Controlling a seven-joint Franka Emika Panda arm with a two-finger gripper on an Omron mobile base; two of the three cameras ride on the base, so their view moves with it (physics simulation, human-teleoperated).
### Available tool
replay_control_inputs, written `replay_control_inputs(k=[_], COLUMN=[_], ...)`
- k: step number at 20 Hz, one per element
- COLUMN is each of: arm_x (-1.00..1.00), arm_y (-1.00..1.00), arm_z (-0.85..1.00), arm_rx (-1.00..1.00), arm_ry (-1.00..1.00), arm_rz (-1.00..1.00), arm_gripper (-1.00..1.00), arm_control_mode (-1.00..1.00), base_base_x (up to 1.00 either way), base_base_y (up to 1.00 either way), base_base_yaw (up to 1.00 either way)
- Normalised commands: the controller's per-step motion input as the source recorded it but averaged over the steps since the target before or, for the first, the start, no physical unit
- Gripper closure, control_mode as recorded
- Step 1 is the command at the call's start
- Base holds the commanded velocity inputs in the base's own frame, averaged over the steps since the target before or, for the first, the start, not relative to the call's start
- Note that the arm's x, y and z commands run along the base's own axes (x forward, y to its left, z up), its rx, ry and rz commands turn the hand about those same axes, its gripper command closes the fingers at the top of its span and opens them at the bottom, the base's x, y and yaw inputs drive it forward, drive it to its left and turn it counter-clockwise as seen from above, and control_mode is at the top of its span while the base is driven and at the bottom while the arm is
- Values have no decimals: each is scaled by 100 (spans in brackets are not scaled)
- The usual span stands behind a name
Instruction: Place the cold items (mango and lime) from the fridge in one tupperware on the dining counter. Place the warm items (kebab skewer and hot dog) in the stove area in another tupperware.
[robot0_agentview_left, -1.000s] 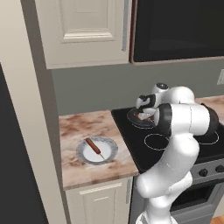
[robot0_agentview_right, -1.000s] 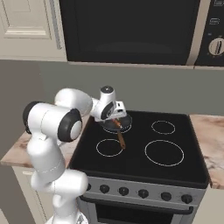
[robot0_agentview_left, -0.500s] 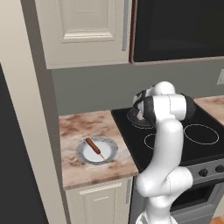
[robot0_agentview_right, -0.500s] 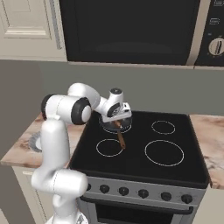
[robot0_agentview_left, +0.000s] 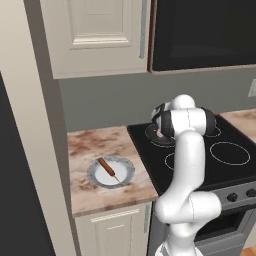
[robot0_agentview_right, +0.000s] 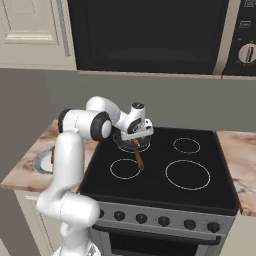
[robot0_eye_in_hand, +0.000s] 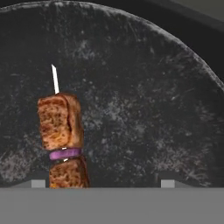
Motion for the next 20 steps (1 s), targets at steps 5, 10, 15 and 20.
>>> replay_control_inputs(k=[5, 10, 15, 20], arm_x=[0, -53, -93, -78], arm_y=[11, 3, 3, -2], arm_z=[-42, -28, -9, 66], arm_rx=[-7, 2, 1, 1], arm_ry=[2, 0, 0, -37], arm_rz=[0, -3, -1, 0], arm_gripper=[100, 100, 100, 100], arm_control_mode=[-100, -100, -100, -100], base_base_x=[0, 0, 0, 0], base_base_y=[0, 0, 0, 0], base_base_yaw=[0, 0, 0, 0])
